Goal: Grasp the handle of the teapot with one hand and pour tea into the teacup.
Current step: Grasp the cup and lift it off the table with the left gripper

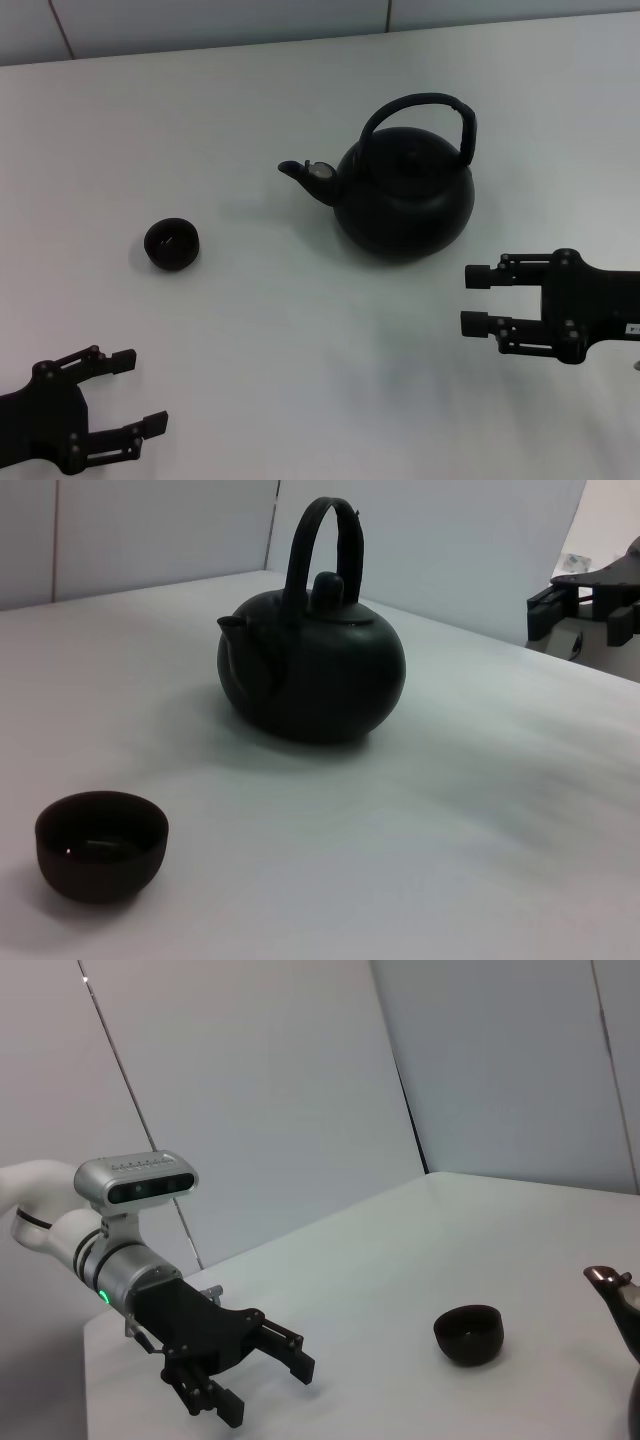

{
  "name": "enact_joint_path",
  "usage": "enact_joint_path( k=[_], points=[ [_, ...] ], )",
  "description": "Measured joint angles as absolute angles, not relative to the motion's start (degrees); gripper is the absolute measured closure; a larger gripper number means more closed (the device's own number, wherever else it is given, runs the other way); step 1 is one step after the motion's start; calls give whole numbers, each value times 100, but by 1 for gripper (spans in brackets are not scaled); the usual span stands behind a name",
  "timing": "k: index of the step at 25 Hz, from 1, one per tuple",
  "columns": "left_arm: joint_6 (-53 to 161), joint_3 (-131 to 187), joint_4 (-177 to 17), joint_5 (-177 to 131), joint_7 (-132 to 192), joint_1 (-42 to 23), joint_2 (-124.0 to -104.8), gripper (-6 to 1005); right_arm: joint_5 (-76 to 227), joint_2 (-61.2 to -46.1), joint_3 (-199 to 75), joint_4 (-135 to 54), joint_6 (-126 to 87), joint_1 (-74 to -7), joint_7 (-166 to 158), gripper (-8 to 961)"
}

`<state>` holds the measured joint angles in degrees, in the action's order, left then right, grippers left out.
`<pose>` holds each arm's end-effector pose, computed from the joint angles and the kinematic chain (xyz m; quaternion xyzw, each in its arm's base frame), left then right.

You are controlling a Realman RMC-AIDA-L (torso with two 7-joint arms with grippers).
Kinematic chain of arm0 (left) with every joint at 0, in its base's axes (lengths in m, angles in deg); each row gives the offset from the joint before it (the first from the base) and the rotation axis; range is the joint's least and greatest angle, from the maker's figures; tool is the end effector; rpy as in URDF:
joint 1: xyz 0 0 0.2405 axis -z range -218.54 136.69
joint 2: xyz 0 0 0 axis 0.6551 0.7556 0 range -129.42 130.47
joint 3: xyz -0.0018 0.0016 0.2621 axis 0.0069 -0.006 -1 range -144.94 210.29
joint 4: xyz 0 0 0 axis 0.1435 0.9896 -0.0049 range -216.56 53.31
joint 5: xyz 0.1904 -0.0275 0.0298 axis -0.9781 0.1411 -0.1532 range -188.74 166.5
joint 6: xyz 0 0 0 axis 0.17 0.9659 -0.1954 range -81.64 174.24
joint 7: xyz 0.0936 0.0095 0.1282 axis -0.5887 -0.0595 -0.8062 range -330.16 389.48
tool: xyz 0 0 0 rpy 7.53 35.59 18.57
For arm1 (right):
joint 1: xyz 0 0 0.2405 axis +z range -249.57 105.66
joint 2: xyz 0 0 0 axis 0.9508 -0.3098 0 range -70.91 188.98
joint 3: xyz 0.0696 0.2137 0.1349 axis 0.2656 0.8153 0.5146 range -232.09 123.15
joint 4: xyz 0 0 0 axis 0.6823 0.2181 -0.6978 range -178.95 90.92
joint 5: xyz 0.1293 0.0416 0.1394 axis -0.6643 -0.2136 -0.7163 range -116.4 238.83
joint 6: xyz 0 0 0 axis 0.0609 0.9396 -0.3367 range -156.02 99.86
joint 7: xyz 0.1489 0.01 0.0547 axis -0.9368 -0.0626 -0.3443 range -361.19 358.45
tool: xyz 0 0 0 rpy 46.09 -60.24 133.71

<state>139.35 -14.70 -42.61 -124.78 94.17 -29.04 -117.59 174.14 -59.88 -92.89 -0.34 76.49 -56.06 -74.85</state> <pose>-0.3270 0.2204 -0.0240 -0.9528 -0.2042 -0.1893 0.1211 0.2907 0.2392 0.0062 -0.9329 0.2102 0.2744 0.1012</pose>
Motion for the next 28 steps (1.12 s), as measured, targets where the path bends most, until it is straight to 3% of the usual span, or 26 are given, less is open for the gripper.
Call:
enact_joint_path(
  k=[28],
  points=[
    [13711,-1328,-4294,-12144,9410,-2801,-11796,136,17371,-5994,-9262,-91,7585,-5557,-7387,371]
  ],
)
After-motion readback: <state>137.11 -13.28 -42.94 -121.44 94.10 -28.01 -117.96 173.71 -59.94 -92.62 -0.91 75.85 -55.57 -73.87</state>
